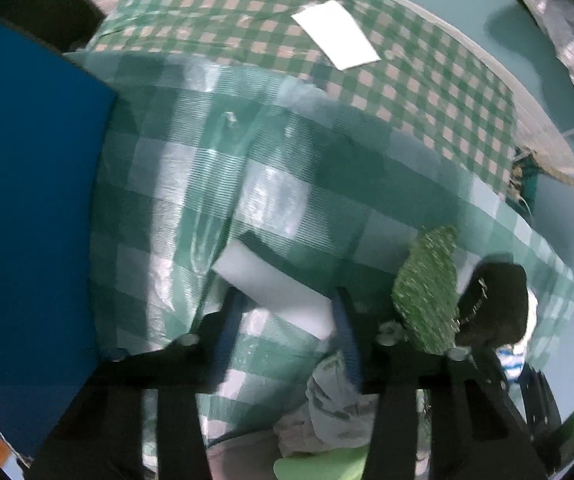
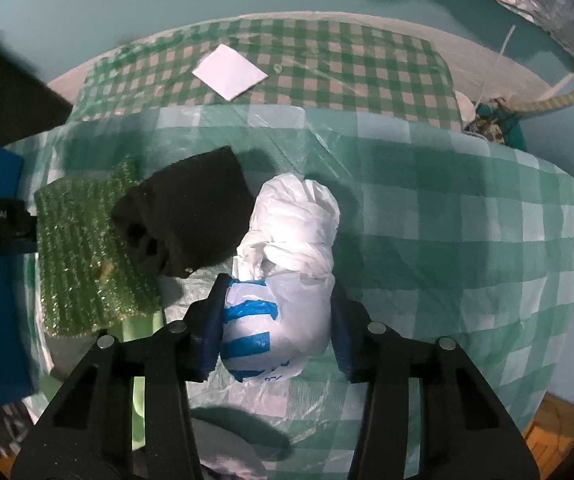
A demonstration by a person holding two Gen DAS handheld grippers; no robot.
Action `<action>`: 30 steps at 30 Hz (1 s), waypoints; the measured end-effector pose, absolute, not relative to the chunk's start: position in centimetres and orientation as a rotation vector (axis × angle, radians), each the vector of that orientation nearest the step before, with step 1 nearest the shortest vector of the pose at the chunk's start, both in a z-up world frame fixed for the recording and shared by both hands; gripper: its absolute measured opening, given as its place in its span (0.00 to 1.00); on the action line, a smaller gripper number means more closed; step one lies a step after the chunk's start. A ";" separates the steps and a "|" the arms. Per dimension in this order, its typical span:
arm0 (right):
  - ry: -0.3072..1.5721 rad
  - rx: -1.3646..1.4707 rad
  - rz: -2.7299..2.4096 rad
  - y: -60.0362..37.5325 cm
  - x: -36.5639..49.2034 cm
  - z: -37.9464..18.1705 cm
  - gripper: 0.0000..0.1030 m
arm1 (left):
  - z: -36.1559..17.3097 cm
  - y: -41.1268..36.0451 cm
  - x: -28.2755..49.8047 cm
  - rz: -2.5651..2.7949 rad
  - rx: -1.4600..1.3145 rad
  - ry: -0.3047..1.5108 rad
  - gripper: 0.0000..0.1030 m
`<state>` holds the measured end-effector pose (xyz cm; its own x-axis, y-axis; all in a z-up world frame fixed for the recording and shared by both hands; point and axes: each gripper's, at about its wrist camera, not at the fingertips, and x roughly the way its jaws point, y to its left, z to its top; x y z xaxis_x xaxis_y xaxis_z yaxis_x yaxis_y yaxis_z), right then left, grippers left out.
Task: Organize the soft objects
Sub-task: 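Close the right gripper on the white blue-striped sock, then carry the striped sock into the cardboard box and open the right gripper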
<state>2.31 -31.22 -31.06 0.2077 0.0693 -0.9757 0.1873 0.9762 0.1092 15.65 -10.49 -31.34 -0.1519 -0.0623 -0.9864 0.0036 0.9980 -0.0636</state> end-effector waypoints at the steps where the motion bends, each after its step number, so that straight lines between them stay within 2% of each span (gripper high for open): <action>1: 1.361 0.224 -0.075 -31.2 2.2 -31.0 0.42 | -31.3 -10.6 15.6 -0.078 -0.041 1.727 0.29; 4: 1.357 0.228 -0.048 -31.0 1.9 -30.7 0.41 | -31.2 -10.6 15.4 -0.121 -0.045 1.736 0.17; 8: 1.348 0.220 -0.018 -30.8 1.4 -29.9 0.41 | -30.8 -10.3 14.8 -0.163 -0.028 1.738 0.08; 19: 1.319 0.199 0.033 -30.2 -0.1 -27.1 0.41 | -29.3 -8.6 13.3 -0.241 0.037 1.694 0.06; 30: 1.301 0.151 0.071 -29.4 -1.5 -24.0 0.41 | -25.5 -7.4 9.9 -0.337 0.140 1.606 0.06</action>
<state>-1.47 -29.37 -23.99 0.2664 0.1371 -0.9541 0.0329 0.9880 0.1512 9.88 -7.37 -25.46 -0.0680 -0.1154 -0.9910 0.2932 0.9471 -0.1304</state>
